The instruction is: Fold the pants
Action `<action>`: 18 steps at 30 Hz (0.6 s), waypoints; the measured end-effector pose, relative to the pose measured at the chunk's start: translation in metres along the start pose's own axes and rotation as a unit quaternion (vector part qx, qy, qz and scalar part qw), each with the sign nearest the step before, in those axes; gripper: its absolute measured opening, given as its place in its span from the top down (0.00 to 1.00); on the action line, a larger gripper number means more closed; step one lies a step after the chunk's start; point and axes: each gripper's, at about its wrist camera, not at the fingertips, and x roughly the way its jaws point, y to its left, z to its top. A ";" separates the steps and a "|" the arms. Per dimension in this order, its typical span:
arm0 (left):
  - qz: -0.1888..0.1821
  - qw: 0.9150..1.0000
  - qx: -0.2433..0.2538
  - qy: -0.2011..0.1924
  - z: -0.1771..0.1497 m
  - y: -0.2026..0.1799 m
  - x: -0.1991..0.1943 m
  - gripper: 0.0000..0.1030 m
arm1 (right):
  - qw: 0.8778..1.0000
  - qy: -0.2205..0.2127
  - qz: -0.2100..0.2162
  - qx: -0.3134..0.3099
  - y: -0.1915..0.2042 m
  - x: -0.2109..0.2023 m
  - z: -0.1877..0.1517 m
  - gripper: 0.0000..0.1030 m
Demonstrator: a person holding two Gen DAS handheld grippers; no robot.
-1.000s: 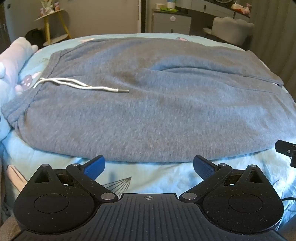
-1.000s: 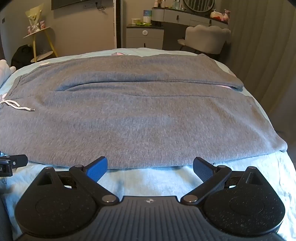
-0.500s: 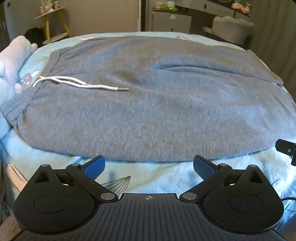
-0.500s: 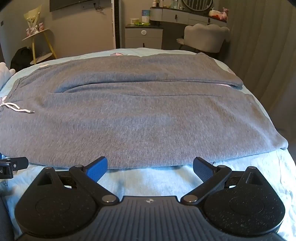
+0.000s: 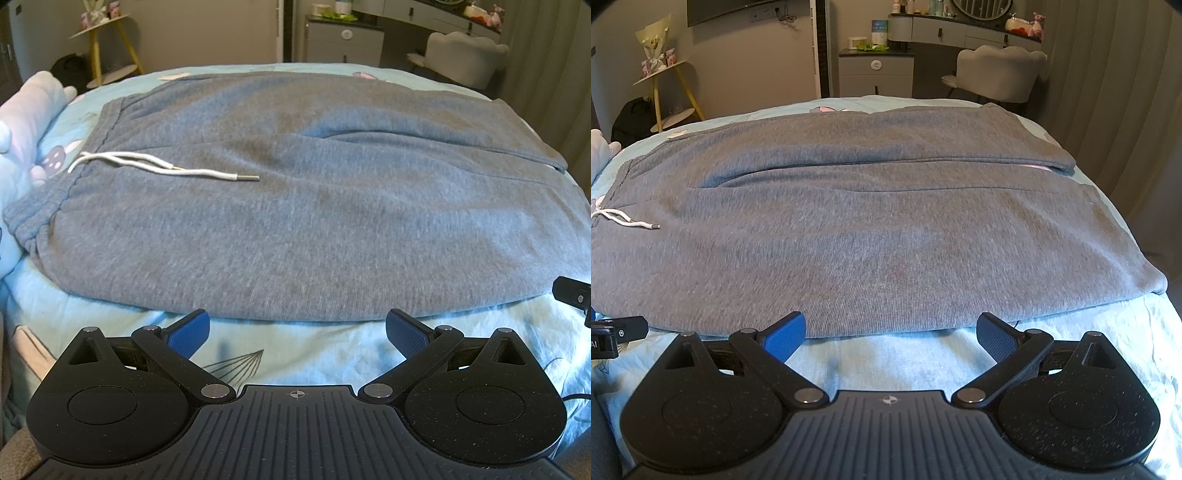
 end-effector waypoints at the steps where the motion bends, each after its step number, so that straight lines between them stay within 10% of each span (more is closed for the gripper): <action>1: -0.001 1.000 0.000 0.000 0.000 0.000 0.000 0.00 | 1.000 0.000 0.000 0.001 0.000 0.000 0.000 0.04; 18: 0.001 1.000 0.004 -0.001 0.002 0.000 -0.002 0.00 | 1.000 0.001 0.004 0.008 -0.001 0.001 0.000 0.04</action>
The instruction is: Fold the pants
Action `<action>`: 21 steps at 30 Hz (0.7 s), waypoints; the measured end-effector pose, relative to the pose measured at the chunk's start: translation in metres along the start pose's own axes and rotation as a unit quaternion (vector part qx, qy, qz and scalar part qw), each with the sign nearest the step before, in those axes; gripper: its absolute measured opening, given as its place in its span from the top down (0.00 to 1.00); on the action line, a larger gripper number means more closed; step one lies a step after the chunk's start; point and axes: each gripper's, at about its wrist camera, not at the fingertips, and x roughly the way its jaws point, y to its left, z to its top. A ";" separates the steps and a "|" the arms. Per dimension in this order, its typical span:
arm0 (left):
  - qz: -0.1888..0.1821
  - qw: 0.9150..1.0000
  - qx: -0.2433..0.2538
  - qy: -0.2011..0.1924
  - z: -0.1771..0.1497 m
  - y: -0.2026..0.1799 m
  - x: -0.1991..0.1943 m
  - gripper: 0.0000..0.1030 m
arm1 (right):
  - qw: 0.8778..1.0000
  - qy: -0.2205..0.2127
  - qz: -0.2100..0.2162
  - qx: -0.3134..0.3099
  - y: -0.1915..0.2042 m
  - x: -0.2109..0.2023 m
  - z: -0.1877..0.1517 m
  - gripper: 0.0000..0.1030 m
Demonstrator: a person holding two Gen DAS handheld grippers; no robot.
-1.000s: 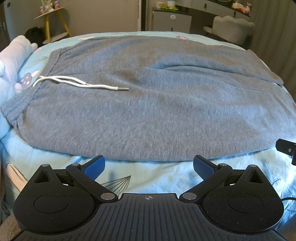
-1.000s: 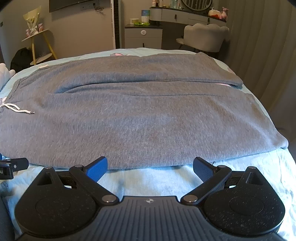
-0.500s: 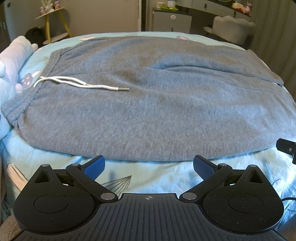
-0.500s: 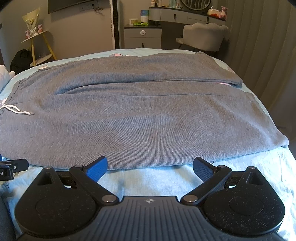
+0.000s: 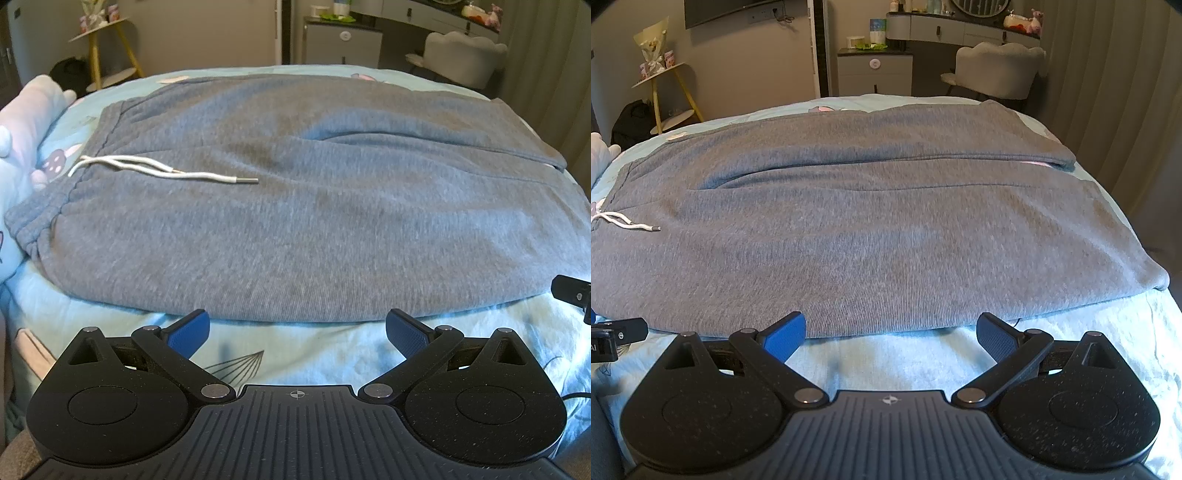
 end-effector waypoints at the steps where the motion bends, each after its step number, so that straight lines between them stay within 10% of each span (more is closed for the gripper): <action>1: 0.000 1.000 0.000 0.000 0.000 0.000 0.000 0.00 | 1.000 0.001 0.000 0.001 -0.001 0.000 0.000 0.04; 21: 0.001 1.000 -0.003 -0.002 0.002 0.001 -0.002 0.00 | 1.000 0.005 0.005 0.016 -0.006 0.001 0.000 0.04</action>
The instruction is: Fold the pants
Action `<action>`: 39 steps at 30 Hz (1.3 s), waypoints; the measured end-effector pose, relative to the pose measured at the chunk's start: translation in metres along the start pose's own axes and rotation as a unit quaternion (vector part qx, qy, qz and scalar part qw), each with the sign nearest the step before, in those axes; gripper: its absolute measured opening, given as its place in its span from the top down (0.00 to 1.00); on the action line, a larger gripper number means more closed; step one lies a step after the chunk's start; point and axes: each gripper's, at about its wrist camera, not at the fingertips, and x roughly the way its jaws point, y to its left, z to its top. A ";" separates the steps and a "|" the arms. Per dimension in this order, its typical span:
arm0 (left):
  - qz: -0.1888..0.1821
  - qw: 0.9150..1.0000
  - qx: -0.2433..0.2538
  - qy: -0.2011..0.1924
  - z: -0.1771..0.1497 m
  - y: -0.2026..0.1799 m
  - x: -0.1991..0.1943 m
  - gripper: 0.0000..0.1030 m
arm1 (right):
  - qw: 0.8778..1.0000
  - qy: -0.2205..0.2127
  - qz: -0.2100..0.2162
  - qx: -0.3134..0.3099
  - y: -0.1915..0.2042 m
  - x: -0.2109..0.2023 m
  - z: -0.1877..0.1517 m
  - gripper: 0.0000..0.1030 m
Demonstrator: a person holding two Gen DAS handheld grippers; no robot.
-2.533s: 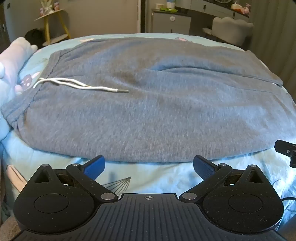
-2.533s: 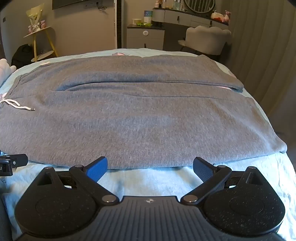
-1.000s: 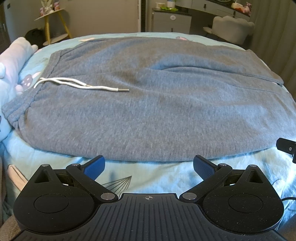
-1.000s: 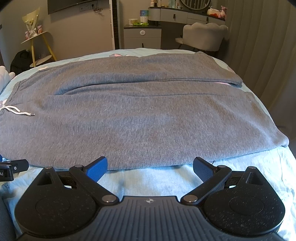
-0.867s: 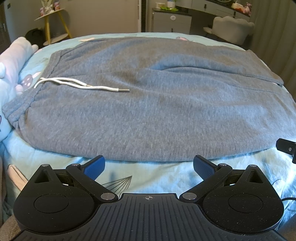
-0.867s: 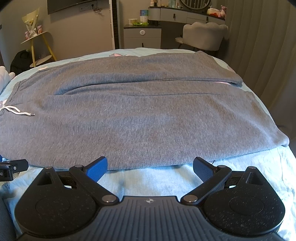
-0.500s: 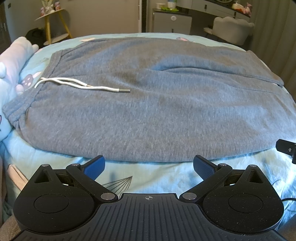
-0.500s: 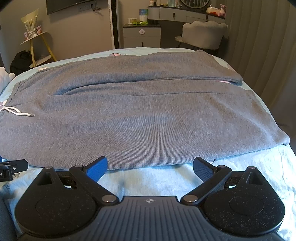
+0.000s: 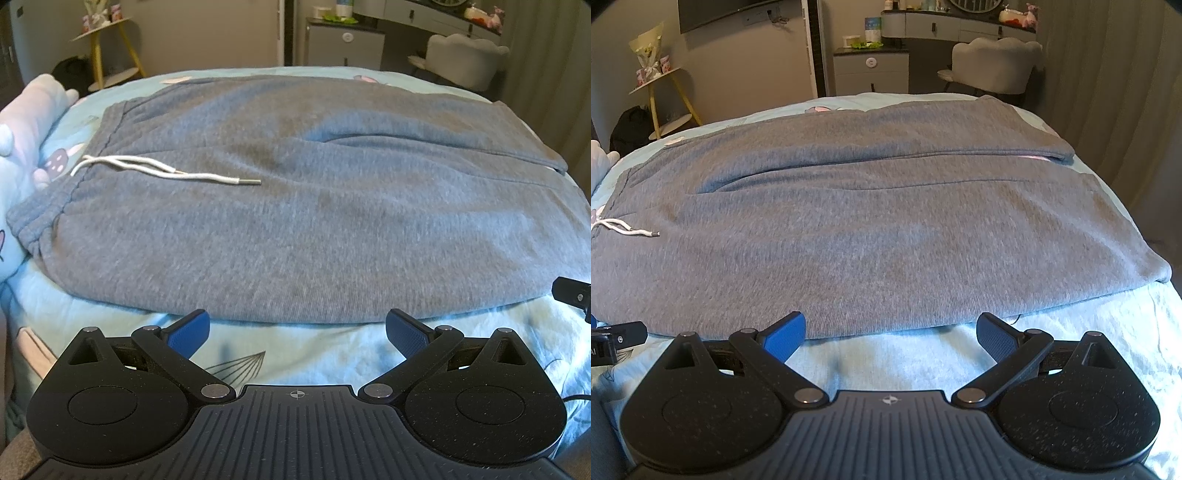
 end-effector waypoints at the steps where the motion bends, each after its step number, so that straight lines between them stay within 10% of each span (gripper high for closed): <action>1: 0.000 1.000 0.000 0.000 0.000 0.000 0.000 0.00 | 1.000 0.001 0.000 0.001 0.000 0.000 0.000 0.04; 39: -0.016 1.000 -0.008 0.009 0.002 0.005 0.000 0.00 | 0.999 0.014 0.022 0.033 -0.008 0.006 0.003 0.04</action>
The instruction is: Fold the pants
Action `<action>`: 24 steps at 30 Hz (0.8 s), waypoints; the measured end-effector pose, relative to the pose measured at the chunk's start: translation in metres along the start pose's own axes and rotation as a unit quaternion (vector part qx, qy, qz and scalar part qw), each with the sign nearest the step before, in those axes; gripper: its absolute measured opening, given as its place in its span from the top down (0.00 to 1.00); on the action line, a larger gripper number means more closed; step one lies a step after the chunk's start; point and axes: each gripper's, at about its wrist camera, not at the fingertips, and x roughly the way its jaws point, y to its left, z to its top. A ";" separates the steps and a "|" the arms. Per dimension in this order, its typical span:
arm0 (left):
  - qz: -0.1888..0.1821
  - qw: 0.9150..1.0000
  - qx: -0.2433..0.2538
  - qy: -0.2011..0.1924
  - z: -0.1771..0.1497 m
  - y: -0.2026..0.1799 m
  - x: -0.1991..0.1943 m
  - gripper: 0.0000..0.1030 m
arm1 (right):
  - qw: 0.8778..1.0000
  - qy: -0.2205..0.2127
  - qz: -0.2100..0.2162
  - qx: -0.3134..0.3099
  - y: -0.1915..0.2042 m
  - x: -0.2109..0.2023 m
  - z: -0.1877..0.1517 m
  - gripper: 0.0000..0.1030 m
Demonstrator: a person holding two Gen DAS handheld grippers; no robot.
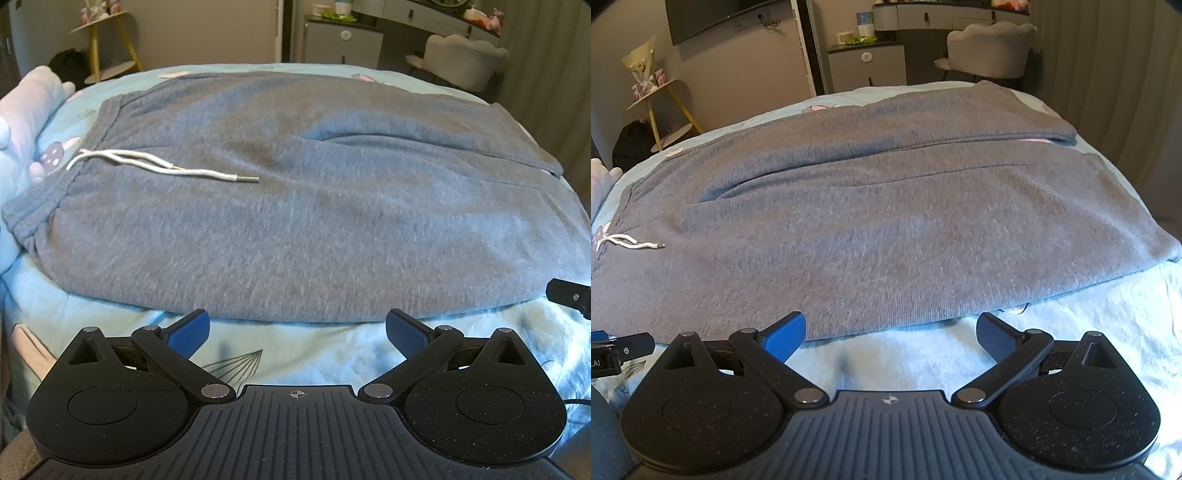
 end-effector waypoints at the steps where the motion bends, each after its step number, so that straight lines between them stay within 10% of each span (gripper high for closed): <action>1: -0.002 1.000 0.000 0.003 0.000 0.000 0.001 0.00 | 1.000 0.002 0.001 0.002 0.000 0.001 0.000 0.04; 12: -0.023 0.999 -0.024 -0.009 0.019 0.011 -0.004 0.00 | 0.999 0.014 -0.037 -0.012 0.001 0.028 0.028 0.04; 24: 0.048 0.991 -0.090 -0.084 0.116 0.033 0.053 0.00 | 0.998 0.029 -0.057 0.008 -0.017 0.109 0.044 0.03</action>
